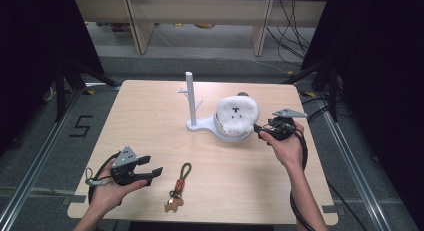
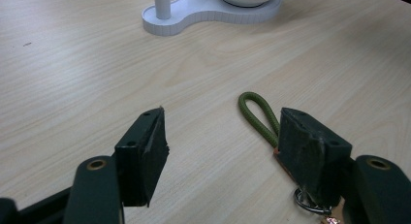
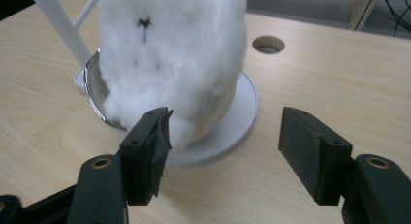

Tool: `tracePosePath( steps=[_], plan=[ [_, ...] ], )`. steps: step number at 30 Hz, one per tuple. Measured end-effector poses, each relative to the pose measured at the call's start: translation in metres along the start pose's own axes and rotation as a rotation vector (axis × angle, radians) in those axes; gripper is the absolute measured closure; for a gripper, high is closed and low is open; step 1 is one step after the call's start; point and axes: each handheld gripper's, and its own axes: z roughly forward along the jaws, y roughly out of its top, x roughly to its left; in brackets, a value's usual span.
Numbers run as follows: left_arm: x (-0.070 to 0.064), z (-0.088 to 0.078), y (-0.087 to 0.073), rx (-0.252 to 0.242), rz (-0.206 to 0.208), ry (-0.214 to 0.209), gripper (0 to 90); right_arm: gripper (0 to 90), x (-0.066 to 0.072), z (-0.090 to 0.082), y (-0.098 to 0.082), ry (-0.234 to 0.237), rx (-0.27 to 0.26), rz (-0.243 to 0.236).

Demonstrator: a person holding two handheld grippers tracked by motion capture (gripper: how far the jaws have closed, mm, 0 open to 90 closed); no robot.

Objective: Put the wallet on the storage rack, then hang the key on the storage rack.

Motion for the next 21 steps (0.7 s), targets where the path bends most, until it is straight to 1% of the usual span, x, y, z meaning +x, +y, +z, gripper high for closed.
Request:
tracePosePath(
  steps=[1,2,3,4,5,6,7,8,9,11,12,13,14,15,16,17,18,19,20,21],
  plan=[
    [0.0,0.0,0.001,0.007,0.004,-0.006,34.8,42.7,0.001,-0.005,-0.007,-0.003,0.014,0.014],
    [-0.001,-0.001,0.002,0.011,0.003,0.001,34.8,42.7,0.001,-0.005,-0.007,-0.003,0.014,0.014],
    [-0.002,-0.001,0.002,0.004,-0.005,-0.015,35.1,44.9,0.001,-0.007,-0.009,0.006,0.025,0.021],
    [-0.003,-0.001,0.003,0.001,-0.009,-0.016,35.7,47.7,0.002,-0.009,-0.012,0.002,0.039,0.021],
    [-0.003,-0.002,0.003,0.011,-0.012,-0.017,36.1,50.0,0.003,-0.011,-0.016,0.004,0.055,0.022],
    [-0.004,-0.003,0.004,0.015,-0.014,-0.022,36.3,52.5,0.003,-0.012,-0.02,0.014,0.059,0.031],
    [-0.005,-0.005,0.006,0.021,-0.01,-0.009,36.5,54.4,0.005,-0.015,-0.031,0.019,0.09,0.047],
    [-0.005,-0.005,0.006,0.021,-0.01,-0.009,36.6,54.4,0.005,-0.015,-0.031,0.019,0.09,0.047],
    [-0.004,-0.005,0.008,0.018,-0.014,-0.013,36.6,54.8,0.006,-0.015,-0.035,0.017,0.101,0.053],
    [-0.004,-0.005,0.009,0.023,-0.022,0.001,36.7,55.3,0.008,-0.018,-0.048,0.004,0.145,0.059],
    [-0.004,-0.004,0.01,0.039,-0.024,0.003,36.6,55.6,0.009,-0.019,-0.053,0.004,0.166,0.06],
    [-0.001,-0.004,0.011,0.068,-0.005,-0.002,36.5,56.3,0.012,-0.02,-0.057,0.003,0.167,0.058],
    [-0.002,-0.003,0.011,0.07,-0.021,0.003,36.5,56.4,0.012,-0.02,-0.06,-0.005,0.161,0.052],
    [0.0,-0.003,0.013,0.09,-0.002,0.016,36.5,56.3,0.015,-0.021,-0.062,-0.023,0.174,0.056],
    [0.001,-0.003,0.014,0.109,-0.011,0.014,36.5,56.2,0.015,-0.022,-0.064,-0.025,0.172,0.056],
    [0.002,-0.003,0.016,0.12,-0.004,0.023,36.4,55.9,0.016,-0.023,-0.064,-0.048,0.178,0.055],
    [0.002,-0.003,0.017,0.129,-0.021,0.031,36.5,54.5,0.018,-0.025,-0.065,-0.047,0.206,0.055],
    [0.003,-0.003,0.019,0.14,-0.025,0.026,36.6,54.3,0.019,-0.024,-0.065,-0.051,0.221,0.044],
    [0.002,-0.002,0.021,0.145,-0.038,0.024,36.7,54.3,0.021,-0.026,-0.064,-0.058,0.261,0.057],
    [0.004,-0.004,0.024,0.18,-0.015,0.033,36.9,53.9,0.024,-0.026,-0.065,-0.056,0.28,0.101]
  ],
)
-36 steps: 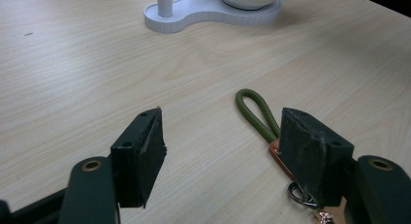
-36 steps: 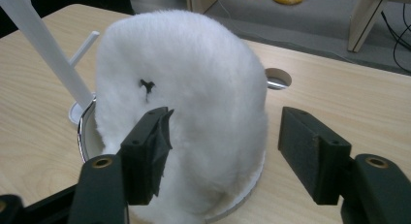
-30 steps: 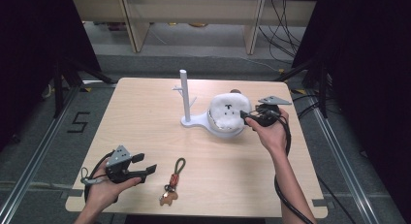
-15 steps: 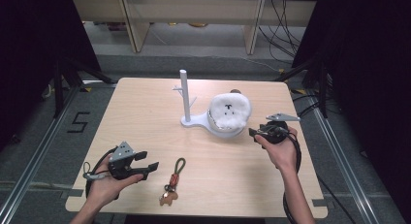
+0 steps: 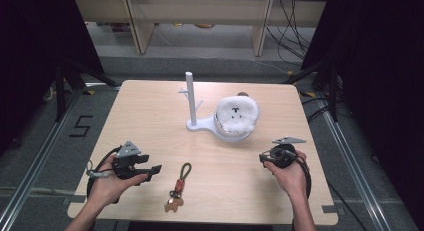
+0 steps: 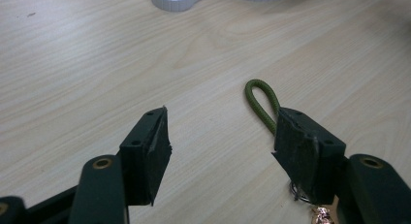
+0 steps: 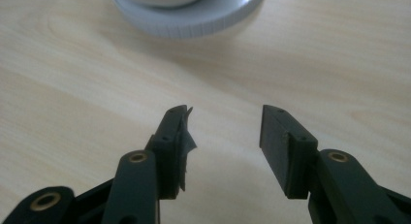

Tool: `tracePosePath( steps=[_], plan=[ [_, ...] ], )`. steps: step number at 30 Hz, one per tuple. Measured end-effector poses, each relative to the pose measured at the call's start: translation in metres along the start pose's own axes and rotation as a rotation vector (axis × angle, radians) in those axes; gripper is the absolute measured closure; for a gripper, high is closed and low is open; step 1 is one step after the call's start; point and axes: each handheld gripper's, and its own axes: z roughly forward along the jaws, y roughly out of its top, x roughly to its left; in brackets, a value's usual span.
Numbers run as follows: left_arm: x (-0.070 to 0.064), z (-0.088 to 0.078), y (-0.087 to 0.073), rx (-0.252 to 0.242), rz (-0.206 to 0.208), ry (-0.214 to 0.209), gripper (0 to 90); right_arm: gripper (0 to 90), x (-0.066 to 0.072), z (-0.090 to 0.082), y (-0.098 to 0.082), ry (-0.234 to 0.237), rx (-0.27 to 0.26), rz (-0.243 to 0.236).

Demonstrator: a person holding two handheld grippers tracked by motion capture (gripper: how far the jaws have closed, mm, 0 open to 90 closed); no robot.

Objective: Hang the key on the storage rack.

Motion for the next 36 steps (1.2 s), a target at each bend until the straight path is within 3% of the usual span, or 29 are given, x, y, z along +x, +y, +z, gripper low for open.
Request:
tracePosePath(
  steps=[3,5,11,13,17,20,22,25,28,30,31,32,34,35,36],
  plan=[
    [-0.001,0.002,0.006,0.033,-0.012,-0.006,37.1,50.3,0.002,-0.002,-0.001,-0.027,0.024,-0.033],
    [-0.002,0.005,0.009,0.071,-0.031,0.003,37.1,48.7,0.002,-0.002,-0.001,-0.016,0.043,-0.05],
    [-0.011,0.019,0.015,0.212,-0.076,-0.023,38.3,50.3,0.006,-0.005,-0.002,-0.014,0.057,-0.054],
    [-0.017,0.025,0.017,0.236,-0.096,-0.027,38.6,50.9,0.005,-0.003,-0.002,-0.005,0.061,-0.057],
    [-0.03,0.035,0.017,0.299,-0.087,-0.054,38.1,52.3,0.006,-0.001,-0.003,0.027,0.058,-0.076],
    [-0.035,0.04,0.016,0.355,-0.057,-0.074,37.6,52.6,0.009,-0.001,-0.003,0.025,0.061,-0.055],
    [-0.038,0.044,0.016,0.366,-0.059,-0.084,37.5,53.1,0.008,-0.001,-0.003,0.04,0.06,-0.077],
    [-0.043,0.047,0.017,0.393,-0.063,-0.078,37.4,53.5,0.009,-0.002,-0.003,0.069,0.084,-0.065],
    [-0.047,0.052,0.018,0.412,-0.078,-0.091,38.0,53.5,0.009,-0.002,-0.002,0.069,0.084,-0.065],
    [-0.049,0.054,0.019,0.434,-0.112,-0.089,38.0,53.2,0.009,-0.003,-0.002,0.072,0.084,-0.068],
    [-0.048,0.055,0.021,0.438,-0.095,-0.081,38.0,53.1,0.01,-0.003,-0.002,0.08,0.085,-0.053],
    [-0.049,0.056,0.021,0.436,-0.11,-0.074,38.0,53.0,0.013,-0.002,-0.003,0.058,0.072,-0.026],
    [-0.05,0.058,0.023,0.439,-0.119,-0.059,37.9,53.0,0.013,-0.001,-0.003,0.052,0.062,-0.039],
    [-0.049,0.059,0.025,0.438,-0.078,-0.05,38.0,53.0,0.013,-0.001,-0.003,0.053,0.061,-0.036],
    [-0.051,0.059,0.026,0.443,-0.105,-0.057,37.9,52.9,0.013,-0.001,-0.003,0.055,0.062,-0.037]
  ],
)
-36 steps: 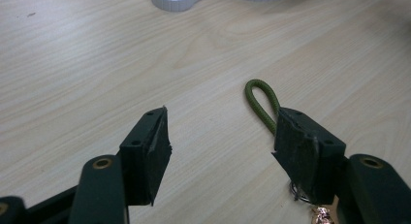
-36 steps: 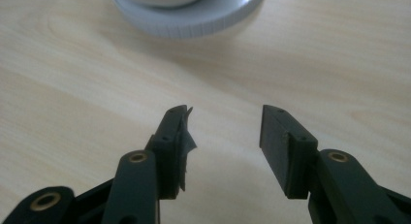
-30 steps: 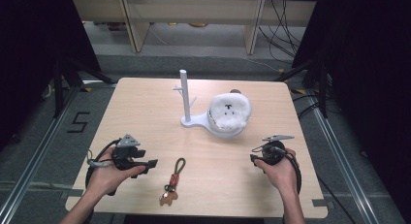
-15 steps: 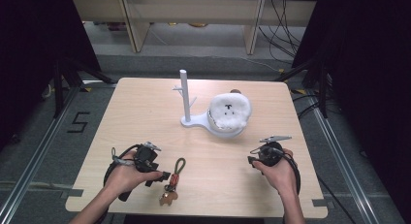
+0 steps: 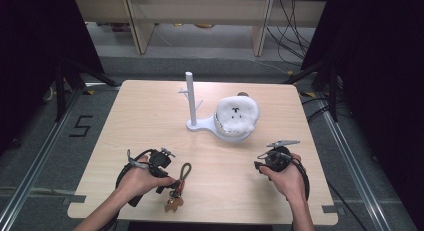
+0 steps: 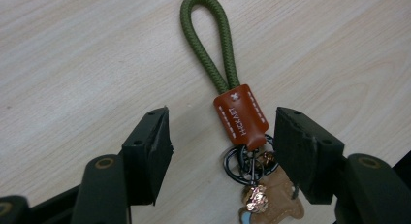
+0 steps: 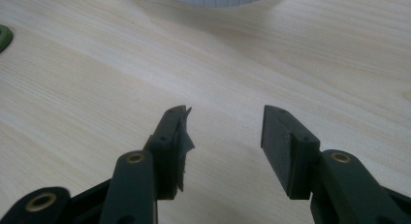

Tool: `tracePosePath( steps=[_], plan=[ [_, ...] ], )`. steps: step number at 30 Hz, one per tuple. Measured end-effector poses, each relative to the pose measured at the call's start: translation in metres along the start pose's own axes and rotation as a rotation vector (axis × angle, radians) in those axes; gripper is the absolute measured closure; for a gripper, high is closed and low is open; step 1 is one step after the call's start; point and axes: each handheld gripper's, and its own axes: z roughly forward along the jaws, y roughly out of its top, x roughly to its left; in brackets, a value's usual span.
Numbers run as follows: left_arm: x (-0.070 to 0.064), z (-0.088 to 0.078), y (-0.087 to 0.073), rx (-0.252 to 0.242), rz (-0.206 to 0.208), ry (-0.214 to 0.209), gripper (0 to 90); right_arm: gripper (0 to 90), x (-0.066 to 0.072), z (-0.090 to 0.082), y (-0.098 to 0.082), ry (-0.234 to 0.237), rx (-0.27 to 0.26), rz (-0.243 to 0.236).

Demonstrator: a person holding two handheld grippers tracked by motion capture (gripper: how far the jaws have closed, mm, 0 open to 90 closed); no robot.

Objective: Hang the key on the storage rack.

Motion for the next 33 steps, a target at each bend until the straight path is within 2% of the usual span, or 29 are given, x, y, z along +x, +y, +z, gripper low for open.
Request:
tracePosePath(
  steps=[1,2,4,5,7,8,10,16,18,20,26,30,33],
  plan=[
    [-0.003,0.001,0.0,0.004,-0.028,-0.012,37.8,52.9,0.002,0.0,0.0,0.0,0.005,0.024],
    [-0.004,0.001,0.001,0.009,-0.033,-0.011,37.8,52.7,-0.001,0.0,0.0,-0.002,-0.002,-0.023],
    [-0.005,0.002,0.002,0.02,-0.023,-0.011,37.8,52.2,0.0,0.0,0.001,0.001,-0.005,-0.018],
    [-0.005,0.003,0.002,0.019,-0.025,-0.008,38.2,52.0,-0.001,0.0,0.001,0.011,0.009,-0.027],
    [-0.007,0.005,0.001,0.024,-0.035,-0.001,38.7,51.6,0.001,0.0,0.002,0.003,0.005,-0.03],
    [-0.006,0.005,0.002,0.026,-0.008,0.003,38.8,51.4,0.001,0.0,0.001,0.01,-0.002,-0.034],
    [-0.009,0.006,0.002,0.031,-0.035,-0.002,38.9,51.1,0.002,0.0,0.002,0.01,0.008,-0.035],
    [-0.015,0.011,0.005,0.053,-0.026,-0.002,39.1,50.5,0.003,0.0,0.002,0.01,0.005,-0.041],
    [-0.017,0.013,0.005,0.054,-0.028,0.008,39.4,50.4,0.002,0.0,0.002,0.01,0.006,-0.041],
    [-0.017,0.014,0.006,0.074,-0.003,0.021,39.6,50.4,0.002,0.0,0.002,0.011,0.006,-0.041],
    [-0.02,0.019,0.005,0.08,-0.009,0.043,40.1,50.1,0.003,0.0,0.002,0.012,0.005,-0.044],
    [-0.02,0.019,0.007,0.113,0.023,0.055,41.4,49.6,0.003,0.0,0.002,0.013,0.001,-0.039],
    [-0.021,0.021,0.007,0.111,0.012,0.06,42.2,49.2,0.003,0.0,0.002,0.022,0.001,-0.034]
  ],
)
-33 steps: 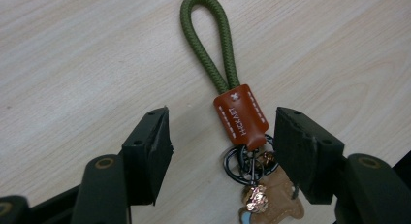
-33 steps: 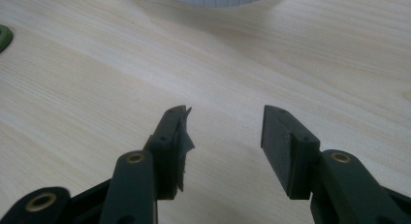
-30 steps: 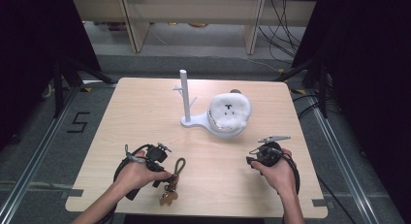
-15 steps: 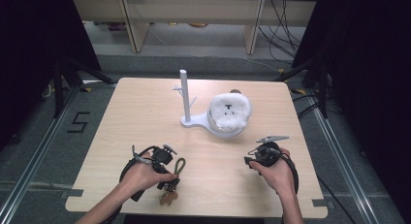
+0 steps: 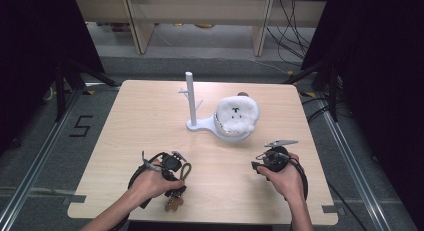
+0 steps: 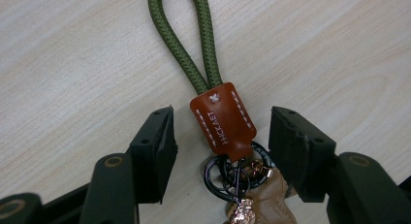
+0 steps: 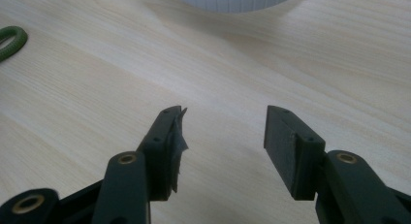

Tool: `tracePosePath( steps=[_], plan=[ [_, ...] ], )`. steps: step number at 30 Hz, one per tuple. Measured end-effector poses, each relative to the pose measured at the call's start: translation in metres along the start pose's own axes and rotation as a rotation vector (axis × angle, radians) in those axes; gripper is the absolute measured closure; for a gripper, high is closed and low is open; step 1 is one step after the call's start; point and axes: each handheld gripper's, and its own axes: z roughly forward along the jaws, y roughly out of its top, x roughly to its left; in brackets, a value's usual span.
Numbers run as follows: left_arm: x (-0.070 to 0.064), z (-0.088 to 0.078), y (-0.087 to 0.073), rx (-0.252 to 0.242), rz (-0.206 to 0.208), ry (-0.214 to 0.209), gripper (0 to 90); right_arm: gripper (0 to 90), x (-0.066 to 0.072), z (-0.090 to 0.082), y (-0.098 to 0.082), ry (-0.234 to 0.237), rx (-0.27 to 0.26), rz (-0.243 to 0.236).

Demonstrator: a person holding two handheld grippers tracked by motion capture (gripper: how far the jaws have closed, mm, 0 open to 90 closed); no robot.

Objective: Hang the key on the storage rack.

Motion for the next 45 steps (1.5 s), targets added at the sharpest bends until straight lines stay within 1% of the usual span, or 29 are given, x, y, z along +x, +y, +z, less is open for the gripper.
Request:
tracePosePath(
  steps=[2,4,5,6,8,9,11,12,13,14,15,16,17,18,21,23,24,27,29,31,34,35,36,40,41,42,43,44,45],
  plan=[
    [0.001,0.001,0.0,0.005,0.016,0.009,43.3,49.0,0.0,0.0,0.0,0.014,0.014,0.005],
    [0.0,0.002,0.0,0.015,0.02,0.015,44.5,48.8,0.002,0.0,0.0,0.003,0.001,0.006],
    [0.0,0.004,0.0,0.006,0.017,0.017,45.5,48.7,0.002,0.0,0.0,0.007,0.0,0.005],
    [0.0,0.004,0.0,0.02,0.027,0.02,46.6,48.4,0.002,0.0,0.001,0.01,0.0,0.006],
    [-0.001,0.004,0.0,0.018,0.035,0.021,48.6,47.9,0.002,0.0,0.001,0.015,0.0,0.001],
    [-0.001,0.004,0.0,0.023,0.047,0.029,50.1,47.8,0.002,0.002,0.0,0.016,-0.035,0.01],
    [-0.001,0.005,-0.001,0.03,0.061,0.039,53.0,47.7,0.001,0.0,0.001,0.0,-0.005,0.0],
    [0.001,0.005,-0.001,0.035,0.096,0.046,54.8,47.7,0.0,0.0,0.0,-0.003,-0.006,-0.005],
    [0.002,0.004,-0.001,0.044,0.109,0.052,56.3,47.7,0.001,0.0,0.0,0.0,-0.016,0.001],
    [0.003,0.004,-0.001,0.051,0.116,0.054,57.4,47.6,-0.001,0.0,0.001,0.012,0.009,-0.01],
    [0.003,0.004,-0.001,0.054,0.121,0.056,58.4,47.6,0.0,0.0,0.0,0.005,0.005,-0.007],
    [0.003,0.005,-0.002,0.037,0.123,0.058,59.2,47.6,-0.001,0.001,0.0,-0.001,0.001,-0.008],
    [0.003,0.004,-0.002,0.047,0.128,0.061,59.8,47.6,-0.001,0.001,0.0,0.0,0.002,-0.009],
    [0.004,0.003,-0.002,0.06,0.147,0.068,60.0,47.4,0.001,0.0,0.0,0.029,-0.001,0.005],
    [0.003,0.004,-0.002,0.065,0.198,0.086,59.6,47.3,0.001,0.0,0.0,0.032,-0.002,0.002],
    [0.003,0.005,-0.004,0.047,0.228,0.08,59.8,47.3,0.001,0.0,0.0,0.033,-0.001,0.0],
    [0.003,0.003,-0.004,0.064,0.235,0.074,60.1,47.3,0.002,0.001,-0.001,0.036,-0.003,0.013],
    [0.002,0.003,-0.006,0.053,0.277,0.069,64.4,47.0,0.002,0.001,-0.001,0.029,-0.006,0.014],
    [0.0,0.003,-0.007,0.05,0.279,0.07,65.9,47.0,0.001,0.001,-0.001,0.038,-0.003,0.008],
    [0.0,0.003,-0.007,0.051,0.299,0.072,66.9,47.0,0.001,0.001,-0.001,0.048,0.0,0.011],
    [-0.001,0.003,-0.009,0.035,0.302,0.067,67.9,47.1,0.001,0.001,-0.001,0.053,-0.009,0.019],
    [-0.001,0.002,-0.01,0.035,0.311,0.067,68.1,47.1,0.002,0.001,-0.001,0.042,-0.029,0.024],
    [0.0,0.003,-0.011,0.021,0.313,0.065,68.2,47.1,0.001,0.001,-0.001,0.028,-0.026,0.014],
    [0.001,0.002,-0.016,-0.012,0.329,0.062,68.5,47.1,0.001,0.0,-0.001,0.06,-0.009,0.026],
    [0.001,0.002,-0.018,-0.036,0.319,0.059,68.6,47.1,0.0,0.0,-0.001,0.081,-0.003,0.022],
    [0.002,0.002,-0.02,-0.043,0.331,0.057,68.6,47.1,0.0,0.0,-0.001,0.082,-0.001,0.025],
    [0.002,0.002,-0.022,-0.061,0.327,0.055,68.7,47.1,0.001,0.002,-0.002,0.056,-0.013,0.027],
    [0.004,0.001,-0.023,-0.068,0.345,0.059,68.7,47.1,0.001,0.002,-0.002,0.06,-0.012,0.026],
    [0.004,0.001,-0.026,-0.087,0.341,0.057,68.7,47.1,0.001,0.002,-0.002,0.069,-0.011,0.018]
  ],
)
